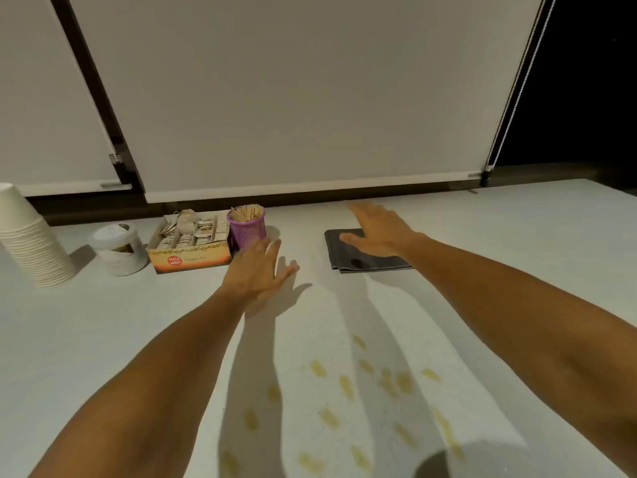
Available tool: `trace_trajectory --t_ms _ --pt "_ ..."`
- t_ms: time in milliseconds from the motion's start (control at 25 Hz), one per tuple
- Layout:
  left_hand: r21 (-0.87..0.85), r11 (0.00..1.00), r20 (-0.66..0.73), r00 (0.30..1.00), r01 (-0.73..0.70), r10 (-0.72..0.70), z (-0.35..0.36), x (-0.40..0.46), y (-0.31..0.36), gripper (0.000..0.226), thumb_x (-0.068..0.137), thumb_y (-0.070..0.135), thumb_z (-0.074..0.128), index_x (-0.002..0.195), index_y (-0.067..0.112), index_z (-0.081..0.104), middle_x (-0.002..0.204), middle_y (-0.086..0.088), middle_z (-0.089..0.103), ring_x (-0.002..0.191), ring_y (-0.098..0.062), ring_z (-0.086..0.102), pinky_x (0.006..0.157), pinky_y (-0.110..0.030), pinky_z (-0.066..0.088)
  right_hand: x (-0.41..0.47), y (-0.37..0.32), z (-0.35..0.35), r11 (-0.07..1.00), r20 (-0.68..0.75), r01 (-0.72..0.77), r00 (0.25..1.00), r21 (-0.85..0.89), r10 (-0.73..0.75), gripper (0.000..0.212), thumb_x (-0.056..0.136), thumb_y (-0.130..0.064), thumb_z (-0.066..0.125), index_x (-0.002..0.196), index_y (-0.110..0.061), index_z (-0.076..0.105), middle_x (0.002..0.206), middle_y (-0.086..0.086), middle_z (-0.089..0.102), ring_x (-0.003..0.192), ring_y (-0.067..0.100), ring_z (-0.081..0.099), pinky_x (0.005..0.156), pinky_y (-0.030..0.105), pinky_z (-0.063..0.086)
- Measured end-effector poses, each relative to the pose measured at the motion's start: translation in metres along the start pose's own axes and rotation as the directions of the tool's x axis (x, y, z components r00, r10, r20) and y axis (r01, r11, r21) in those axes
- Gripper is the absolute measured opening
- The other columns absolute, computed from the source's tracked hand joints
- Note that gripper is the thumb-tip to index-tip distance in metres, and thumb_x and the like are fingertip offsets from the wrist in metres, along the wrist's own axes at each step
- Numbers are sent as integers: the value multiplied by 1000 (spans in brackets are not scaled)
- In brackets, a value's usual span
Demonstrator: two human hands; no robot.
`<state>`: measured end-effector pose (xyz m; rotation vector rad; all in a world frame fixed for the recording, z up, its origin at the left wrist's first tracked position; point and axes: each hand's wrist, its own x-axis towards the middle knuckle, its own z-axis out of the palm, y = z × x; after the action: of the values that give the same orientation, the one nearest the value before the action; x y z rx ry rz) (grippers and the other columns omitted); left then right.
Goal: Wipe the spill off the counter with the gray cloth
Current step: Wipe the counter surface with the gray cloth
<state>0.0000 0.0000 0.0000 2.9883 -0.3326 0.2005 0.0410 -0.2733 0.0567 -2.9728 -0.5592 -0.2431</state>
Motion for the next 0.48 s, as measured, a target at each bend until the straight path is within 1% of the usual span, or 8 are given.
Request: trace_trajectory --t_ms 40,80,160,200,280,320,400,480 --pt "-6 1000 46 999 -11 12 5 0 -4 83 86 73 24 151 21 24 161 -9 25 147 -31 26 117 -54 26 4 3 10 1000 67 -20 998 3 19 78 99 -59 48 160 -22 17 164 14 28 143 40 35 114 56 33" --pt "-14 1000 79 996 -25 26 12 0 -9 84 85 74 21 151 22 24 161 -7 26 147 -30 27 118 -53 26 8 6 19 1000 137 -13 991 -23 16 78 98 -62 46 160 -23 18 164 14 26 144 41 33 114 57 33" --pt "3 1000 150 988 -28 27 30 -5 -20 85 84 76 14 152 25 19 163 -6 18 150 -31 18 120 -53 18 14 15 45 994 278 15 960 -104 14 78 98 -68 37 159 -24 19 164 13 25 144 41 31 114 57 31" --pt "32 999 174 984 -43 37 38 -7 -24 83 86 75 11 152 25 16 164 -8 14 151 -33 12 120 -55 15 20 18 56 993 295 11 955 -121 25 78 97 -71 32 159 -25 21 164 13 26 145 41 29 115 57 29" --pt "75 994 205 977 -80 63 53 -9 -29 76 89 69 8 152 27 12 164 -11 8 150 -39 5 119 -60 11 29 24 68 991 248 -47 966 -124 77 79 96 -74 25 157 -24 27 161 13 31 144 39 31 115 57 27" --pt "57 996 216 975 -61 48 56 -10 -30 74 90 68 6 153 29 9 165 -11 4 150 -39 1 119 -60 8 32 25 69 989 195 -74 976 -125 97 79 95 -74 25 155 -23 31 158 14 37 141 39 36 114 57 28" --pt "26 1000 236 972 -15 8 64 -8 -32 73 90 68 4 154 32 3 165 -7 -4 151 -36 -5 120 -58 1 42 32 78 986 63 -110 991 -125 118 77 95 -73 30 151 -21 39 149 16 48 133 39 45 111 57 33" --pt "23 1000 224 975 -9 4 69 -6 -34 74 89 69 4 154 33 2 165 -5 -5 151 -33 -6 120 -57 -1 53 42 87 986 -28 -118 993 -114 116 76 94 -73 37 149 -21 42 148 16 49 133 38 46 111 57 32"
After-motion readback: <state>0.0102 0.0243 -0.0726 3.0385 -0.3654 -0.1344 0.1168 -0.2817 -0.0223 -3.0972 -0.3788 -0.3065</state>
